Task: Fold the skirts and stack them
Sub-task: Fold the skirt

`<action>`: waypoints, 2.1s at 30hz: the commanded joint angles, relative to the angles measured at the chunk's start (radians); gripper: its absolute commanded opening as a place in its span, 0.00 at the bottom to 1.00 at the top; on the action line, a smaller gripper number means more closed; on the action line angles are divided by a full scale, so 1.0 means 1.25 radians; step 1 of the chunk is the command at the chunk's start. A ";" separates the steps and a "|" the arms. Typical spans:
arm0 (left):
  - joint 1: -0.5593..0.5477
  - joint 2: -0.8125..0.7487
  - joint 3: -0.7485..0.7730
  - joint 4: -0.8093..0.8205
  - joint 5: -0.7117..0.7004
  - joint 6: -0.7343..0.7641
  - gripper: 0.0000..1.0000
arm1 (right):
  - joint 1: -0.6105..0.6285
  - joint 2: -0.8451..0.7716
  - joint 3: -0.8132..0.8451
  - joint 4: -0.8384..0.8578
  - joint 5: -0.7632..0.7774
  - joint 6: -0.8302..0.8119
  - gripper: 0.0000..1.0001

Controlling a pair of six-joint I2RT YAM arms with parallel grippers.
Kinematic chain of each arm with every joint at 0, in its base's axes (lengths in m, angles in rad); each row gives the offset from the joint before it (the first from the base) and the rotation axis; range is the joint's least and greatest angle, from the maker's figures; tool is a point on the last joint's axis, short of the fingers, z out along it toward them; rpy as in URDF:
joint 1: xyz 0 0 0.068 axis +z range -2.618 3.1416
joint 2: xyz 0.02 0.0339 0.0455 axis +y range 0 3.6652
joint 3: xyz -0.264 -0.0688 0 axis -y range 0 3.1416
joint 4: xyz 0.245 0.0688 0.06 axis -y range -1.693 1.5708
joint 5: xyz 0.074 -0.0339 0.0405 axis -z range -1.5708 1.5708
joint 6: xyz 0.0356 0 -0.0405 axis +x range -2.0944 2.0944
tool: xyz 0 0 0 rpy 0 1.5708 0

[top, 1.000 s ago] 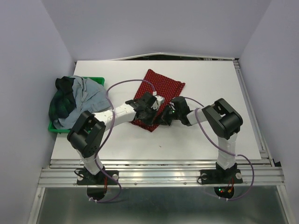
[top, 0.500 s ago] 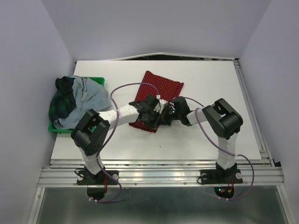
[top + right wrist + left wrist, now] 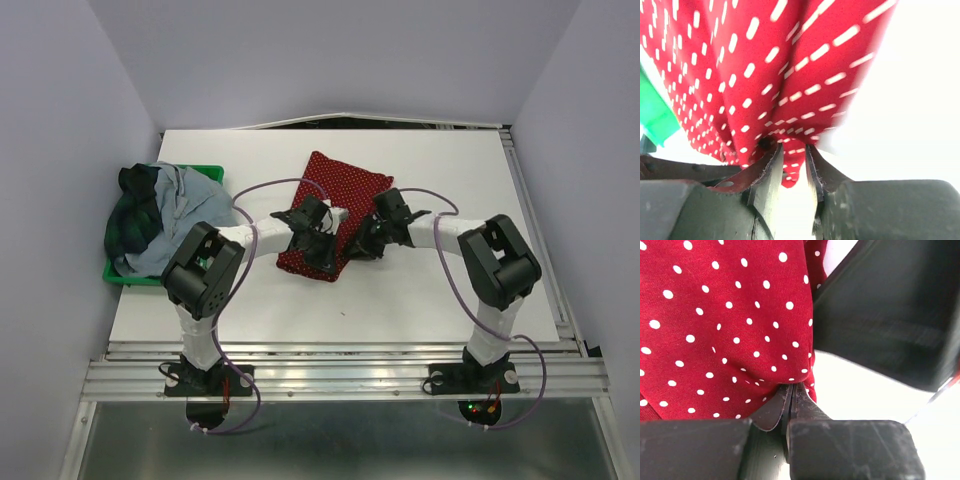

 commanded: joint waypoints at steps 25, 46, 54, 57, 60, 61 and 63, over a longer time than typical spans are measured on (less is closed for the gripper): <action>-0.041 0.023 -0.061 -0.026 -0.095 0.030 0.00 | -0.260 0.253 0.528 -0.043 0.150 -0.319 0.40; -0.046 0.027 -0.065 -0.024 -0.081 0.031 0.00 | -0.276 0.359 0.629 0.003 0.153 -0.301 0.21; -0.046 0.032 -0.067 -0.024 -0.085 0.027 0.00 | -0.308 0.283 0.603 0.000 0.140 -0.281 0.01; -0.047 0.037 -0.070 -0.023 -0.080 0.027 0.00 | -0.317 0.252 0.598 0.000 0.148 -0.293 0.01; -0.052 0.042 -0.067 -0.023 -0.083 0.026 0.00 | -0.324 0.247 0.605 -0.007 0.163 -0.329 0.01; -0.054 0.043 -0.067 -0.024 -0.083 0.025 0.00 | -0.331 0.252 0.609 -0.012 0.169 -0.333 0.01; -0.058 0.045 -0.065 -0.026 -0.087 0.025 0.00 | -0.339 0.276 0.615 -0.022 0.169 -0.338 0.01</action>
